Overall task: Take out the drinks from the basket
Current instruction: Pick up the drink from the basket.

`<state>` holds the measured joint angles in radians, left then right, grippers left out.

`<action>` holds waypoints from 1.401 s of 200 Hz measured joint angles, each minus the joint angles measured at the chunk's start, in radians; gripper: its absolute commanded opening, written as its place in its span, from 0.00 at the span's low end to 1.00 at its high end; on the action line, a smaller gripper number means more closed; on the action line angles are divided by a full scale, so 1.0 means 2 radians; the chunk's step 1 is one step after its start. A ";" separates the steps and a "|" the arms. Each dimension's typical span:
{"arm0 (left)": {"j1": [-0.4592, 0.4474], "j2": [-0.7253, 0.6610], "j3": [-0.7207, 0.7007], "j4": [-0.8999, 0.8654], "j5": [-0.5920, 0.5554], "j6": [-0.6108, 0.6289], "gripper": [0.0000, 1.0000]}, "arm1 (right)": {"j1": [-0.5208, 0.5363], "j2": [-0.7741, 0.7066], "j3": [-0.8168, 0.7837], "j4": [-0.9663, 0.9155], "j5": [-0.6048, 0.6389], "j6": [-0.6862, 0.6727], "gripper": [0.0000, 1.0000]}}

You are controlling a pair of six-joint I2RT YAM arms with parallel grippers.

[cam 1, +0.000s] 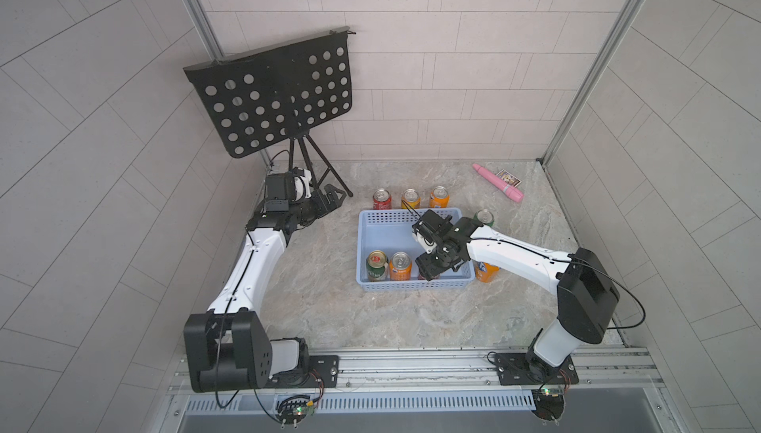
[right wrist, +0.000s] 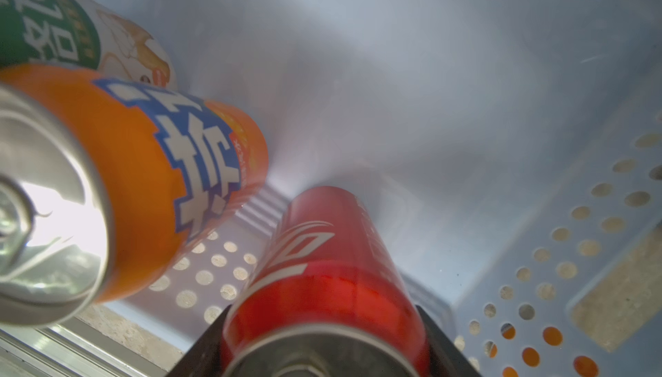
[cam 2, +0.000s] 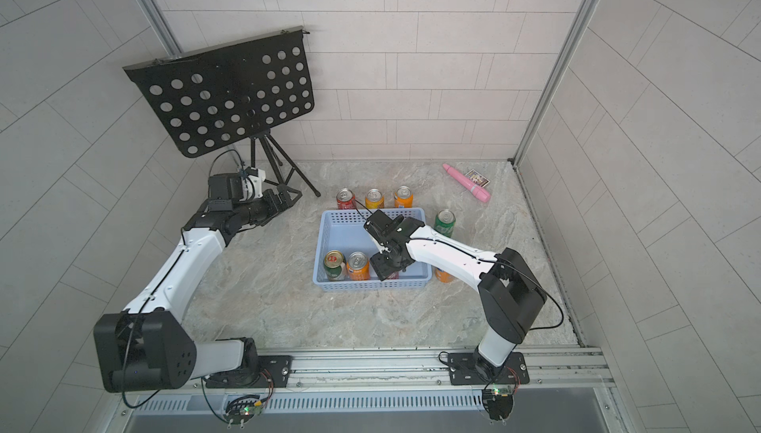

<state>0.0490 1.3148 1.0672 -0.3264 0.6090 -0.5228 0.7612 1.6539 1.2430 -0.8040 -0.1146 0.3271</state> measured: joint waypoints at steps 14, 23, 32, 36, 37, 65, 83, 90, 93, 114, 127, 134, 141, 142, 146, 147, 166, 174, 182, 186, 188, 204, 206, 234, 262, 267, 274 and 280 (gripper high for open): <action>0.000 0.000 0.000 0.000 0.000 0.000 1.00 | 0.000 0.000 0.000 0.000 0.001 0.001 0.43; 0.000 0.000 0.000 0.000 0.001 -0.001 1.00 | 0.000 0.000 0.000 0.000 0.001 0.002 0.36; 0.000 0.000 0.000 0.000 0.001 -0.001 1.00 | 0.000 0.000 0.000 0.000 0.002 0.003 0.32; 0.000 0.000 0.000 0.000 0.001 -0.001 1.00 | 0.000 0.000 0.000 0.000 0.002 0.003 0.30; 0.000 0.000 0.000 0.000 0.001 -0.001 1.00 | 0.000 0.000 0.000 0.000 0.002 0.003 0.30; 0.000 0.000 0.000 0.000 0.002 -0.001 1.00 | 0.000 -0.002 0.000 -0.003 0.003 0.007 0.20; -0.003 0.000 0.000 0.000 0.004 0.000 1.00 | 0.000 -0.003 0.001 -0.010 0.005 0.009 0.17; -0.004 0.000 0.000 0.000 0.005 0.000 1.00 | 0.000 -0.004 0.001 -0.014 0.006 0.009 0.16; -0.005 0.000 0.000 0.000 0.005 0.000 1.00 | 0.000 -0.005 0.001 -0.016 0.007 0.009 0.15; -0.010 0.000 0.000 0.000 0.005 0.001 1.00 | 0.000 -0.009 0.007 -0.029 0.012 0.011 0.15; -0.015 0.000 0.000 -0.001 0.005 0.003 1.00 | 0.000 -0.014 0.014 -0.038 0.014 0.011 0.14; -0.018 -0.001 0.000 -0.001 0.006 0.004 1.00 | 0.000 -0.018 0.019 -0.043 0.015 0.012 0.14; -0.021 -0.002 0.000 -0.002 0.006 0.004 1.00 | 0.000 -0.022 0.024 -0.048 0.015 0.012 0.14; -0.021 -0.002 0.000 -0.002 0.006 0.004 1.00 | 0.000 -0.023 0.025 -0.049 0.015 0.012 0.14; -0.022 -0.003 0.000 -0.002 0.007 0.004 1.00 | 0.000 -0.024 0.028 -0.052 0.015 0.012 0.13; -0.022 -0.003 0.000 -0.002 0.007 0.004 1.00 | 0.000 -0.025 0.030 -0.053 0.015 0.012 0.13; -0.024 -0.010 0.000 -0.001 0.013 0.001 1.00 | 0.000 -0.033 0.050 -0.067 0.019 0.012 0.13; -0.025 -0.016 -0.001 0.000 0.015 -0.002 1.00 | 0.000 -0.037 0.056 -0.069 0.021 0.012 0.13; -0.026 -0.024 -0.005 0.003 0.018 -0.005 1.00 | 0.000 -0.040 0.062 -0.072 0.023 0.012 0.13; -0.026 -0.027 -0.007 0.004 0.018 -0.007 1.00 | 0.000 -0.042 0.065 -0.074 0.024 0.012 0.13; -0.026 -0.030 -0.009 0.004 0.019 -0.008 1.00 | 0.000 -0.043 0.067 -0.076 0.024 0.012 0.13; -0.028 -0.045 -0.016 0.007 0.023 -0.014 1.00 | 0.000 -0.047 0.078 -0.085 0.027 0.012 0.13; -0.028 -0.047 -0.016 0.007 0.023 -0.015 1.00 | 0.000 -0.048 0.079 -0.087 0.027 0.012 0.13; -0.039 -0.055 -0.015 0.007 0.029 -0.017 1.00 | 0.000 -0.052 0.095 -0.100 0.032 0.012 0.10; -0.062 -0.056 -0.009 -0.005 0.030 -0.010 1.00 | 0.000 -0.066 0.102 -0.108 0.037 0.012 0.10; -0.064 -0.058 -0.008 -0.006 0.030 -0.009 1.00 | 0.000 -0.070 0.103 -0.109 0.037 0.013 0.10; -0.068 -0.060 -0.007 -0.010 0.030 -0.008 1.00 | 0.000 -0.075 0.104 -0.110 0.038 0.013 0.10; -0.071 -0.064 -0.007 -0.011 0.030 -0.007 1.00 | 0.000 -0.080 0.104 -0.111 0.038 0.013 0.10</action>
<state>-0.0925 1.1873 1.0531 -0.3492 0.6685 -0.5365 0.7612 1.4940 1.4513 -1.0260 -0.0391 0.3527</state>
